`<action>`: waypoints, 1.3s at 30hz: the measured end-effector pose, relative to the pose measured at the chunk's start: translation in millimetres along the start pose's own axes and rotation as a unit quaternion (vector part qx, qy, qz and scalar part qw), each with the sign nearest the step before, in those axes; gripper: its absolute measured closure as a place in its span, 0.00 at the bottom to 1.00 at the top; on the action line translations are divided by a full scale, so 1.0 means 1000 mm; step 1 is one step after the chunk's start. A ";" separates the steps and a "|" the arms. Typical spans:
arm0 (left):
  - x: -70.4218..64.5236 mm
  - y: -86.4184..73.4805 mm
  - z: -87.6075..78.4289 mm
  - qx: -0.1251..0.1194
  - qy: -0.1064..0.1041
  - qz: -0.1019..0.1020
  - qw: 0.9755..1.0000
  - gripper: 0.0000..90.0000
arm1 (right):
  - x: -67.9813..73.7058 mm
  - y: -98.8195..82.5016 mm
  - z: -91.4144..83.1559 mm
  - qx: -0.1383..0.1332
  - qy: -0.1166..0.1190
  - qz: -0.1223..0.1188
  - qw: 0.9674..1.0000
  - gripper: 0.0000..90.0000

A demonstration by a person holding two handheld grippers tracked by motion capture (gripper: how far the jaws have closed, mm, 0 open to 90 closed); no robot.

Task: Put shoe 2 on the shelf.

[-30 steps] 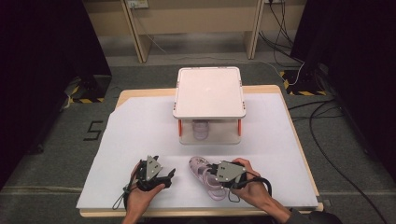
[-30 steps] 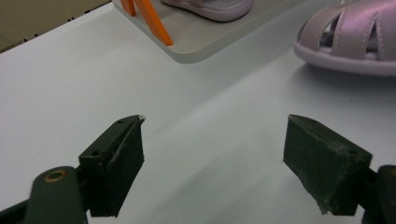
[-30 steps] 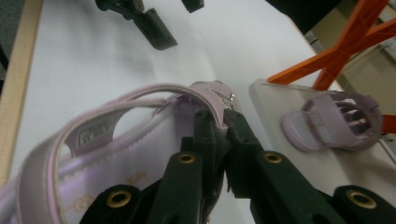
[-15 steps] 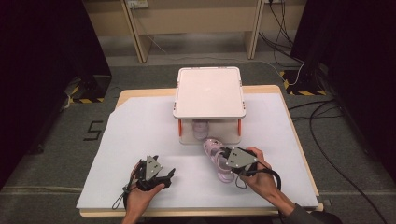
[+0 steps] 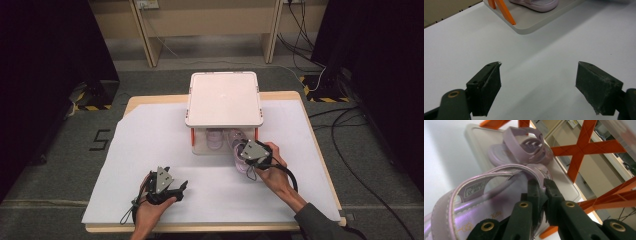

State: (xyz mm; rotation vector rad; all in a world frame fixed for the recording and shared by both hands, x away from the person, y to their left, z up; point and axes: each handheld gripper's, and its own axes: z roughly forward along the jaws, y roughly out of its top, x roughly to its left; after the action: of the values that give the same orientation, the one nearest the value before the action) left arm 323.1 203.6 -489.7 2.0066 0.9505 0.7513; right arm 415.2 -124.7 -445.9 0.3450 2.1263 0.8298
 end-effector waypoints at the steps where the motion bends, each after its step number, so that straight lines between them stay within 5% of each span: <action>1: 0.000 0.000 0.000 -0.001 0.000 -0.001 1.000 0.22 | 0.000 0.000 0.003 0.002 -0.002 0.003 1.000 0.94; 14: 0.000 0.000 0.000 -0.002 -0.002 0.000 1.000 0.22 | 0.004 0.005 0.039 0.028 -0.041 -0.030 0.998 0.92; 21: -0.001 0.001 -0.001 -0.002 -0.005 0.003 1.000 0.22 | 0.002 0.013 0.034 0.039 -0.046 0.006 0.998 0.59; 25: -0.002 0.001 -0.001 -0.002 -0.007 0.001 1.000 0.22 | -0.001 0.025 0.019 0.023 -0.041 0.012 0.999 0.56; 30: -0.003 0.001 -0.002 -0.004 -0.005 0.001 1.000 0.22 | -0.004 0.026 -0.007 -0.011 -0.001 0.077 0.997 0.52; 34: -0.003 0.001 -0.002 -0.004 -0.006 0.000 1.000 0.22 | -0.003 0.014 -0.023 -0.037 0.032 0.132 0.990 0.46; 39: -0.003 0.001 -0.001 -0.003 -0.006 0.001 1.000 0.22 | 0.007 -0.001 -0.030 -0.030 0.074 0.178 0.981 0.40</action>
State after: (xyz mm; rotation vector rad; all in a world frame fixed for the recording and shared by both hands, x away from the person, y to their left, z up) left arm 320.8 201.7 -488.8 2.0046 0.9388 0.7406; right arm 387.2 -135.3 -437.2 0.6632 2.2037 1.1539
